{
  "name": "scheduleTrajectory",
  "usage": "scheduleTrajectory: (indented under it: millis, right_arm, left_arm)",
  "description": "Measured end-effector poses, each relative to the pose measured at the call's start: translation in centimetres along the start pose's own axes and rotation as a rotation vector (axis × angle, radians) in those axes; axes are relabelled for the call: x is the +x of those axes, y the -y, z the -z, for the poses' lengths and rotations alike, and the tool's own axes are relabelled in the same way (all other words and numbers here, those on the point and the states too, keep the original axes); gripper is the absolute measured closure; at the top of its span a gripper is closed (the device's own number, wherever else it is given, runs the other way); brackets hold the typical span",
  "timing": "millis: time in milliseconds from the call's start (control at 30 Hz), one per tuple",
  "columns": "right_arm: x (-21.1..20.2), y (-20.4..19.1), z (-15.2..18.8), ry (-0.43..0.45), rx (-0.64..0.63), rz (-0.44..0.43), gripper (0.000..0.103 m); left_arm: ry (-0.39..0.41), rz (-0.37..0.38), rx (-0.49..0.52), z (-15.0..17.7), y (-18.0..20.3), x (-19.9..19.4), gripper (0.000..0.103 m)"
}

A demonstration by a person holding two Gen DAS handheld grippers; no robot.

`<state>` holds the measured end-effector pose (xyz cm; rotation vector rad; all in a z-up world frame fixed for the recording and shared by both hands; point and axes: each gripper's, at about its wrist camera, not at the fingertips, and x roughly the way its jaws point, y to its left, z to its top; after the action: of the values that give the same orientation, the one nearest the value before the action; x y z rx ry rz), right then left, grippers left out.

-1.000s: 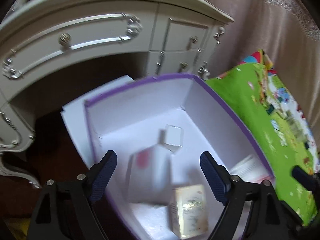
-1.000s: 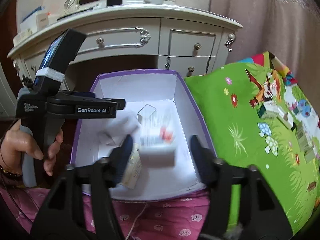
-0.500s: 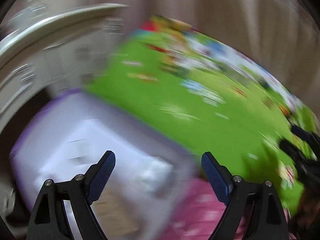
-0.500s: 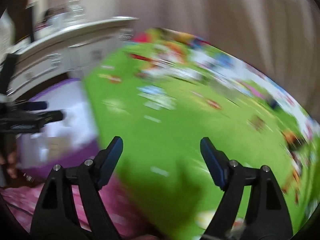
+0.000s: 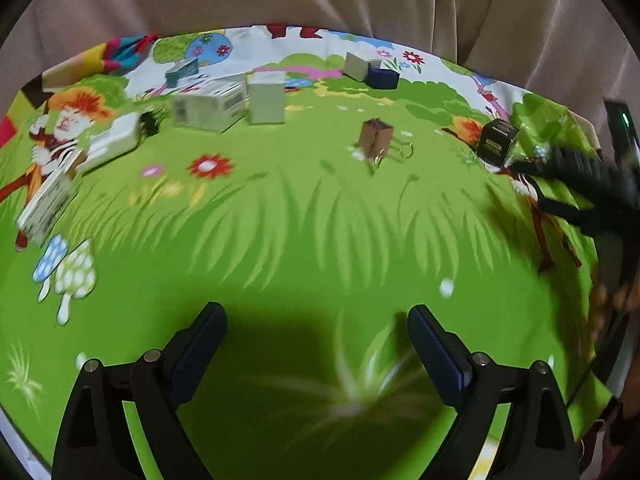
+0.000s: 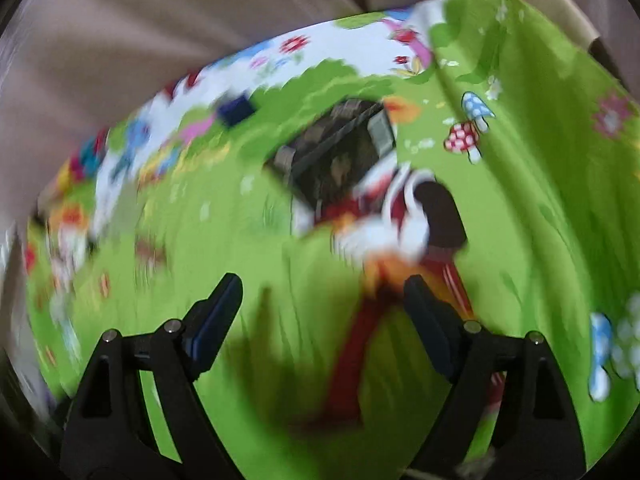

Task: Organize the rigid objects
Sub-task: 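Grasp the black DORMI box on the mat with the right gripper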

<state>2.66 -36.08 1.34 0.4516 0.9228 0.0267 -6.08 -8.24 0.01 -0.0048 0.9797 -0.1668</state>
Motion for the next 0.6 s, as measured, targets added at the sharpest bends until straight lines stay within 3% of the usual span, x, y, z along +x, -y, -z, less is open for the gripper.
scheduleTrajectory:
  millis: [133,200,267,333,367,400,433,600]
  right_arm:
    - [2.7,-0.2,-3.7,0.01,0.237,0.004,0.017]
    - [4.1,-1.2,-5.3,0.025,0.262,0.121,0.015]
    - [5.4,-2.8,-6.4,0.005,0.196,0.256,0.015]
    - [6.1,-3.8,-6.5,0.004,0.106,0.321,0.017]
    - [6.1,-4.4,-5.9,0.014,0.014,0.362,0.03]
    - [5.7,-4.5,-5.3,0.025,-0.048,0.394,0.053]
    - [4.8,-4.2,-4.4,0.048,-0.102,0.396,0.06]
    - [0.2,-1.8,0.6,0.051,-0.281,0.291,0.061]
  left_arm:
    - [0.017,0.0,-0.066,-0.9,-0.4,0.4,0.01]
    - [0.027,-0.006,-0.076,-1.2,-0.5,0.6,0.009]
    - [0.029,-0.02,-0.064,-1.3,-0.3,0.7,0.008]
    - [0.027,-0.035,-0.048,-1.5,-0.2,1.0,0.008]
    - [0.025,-0.038,-0.046,-1.6,-0.2,1.1,0.008]
    - [0.022,-0.035,-0.047,-1.8,-0.2,1.2,0.007]
    - [0.022,-0.027,-0.055,-2.0,-0.3,1.3,0.005]
    - [0.043,0.033,-0.18,-4.7,0.1,2.9,0.0]
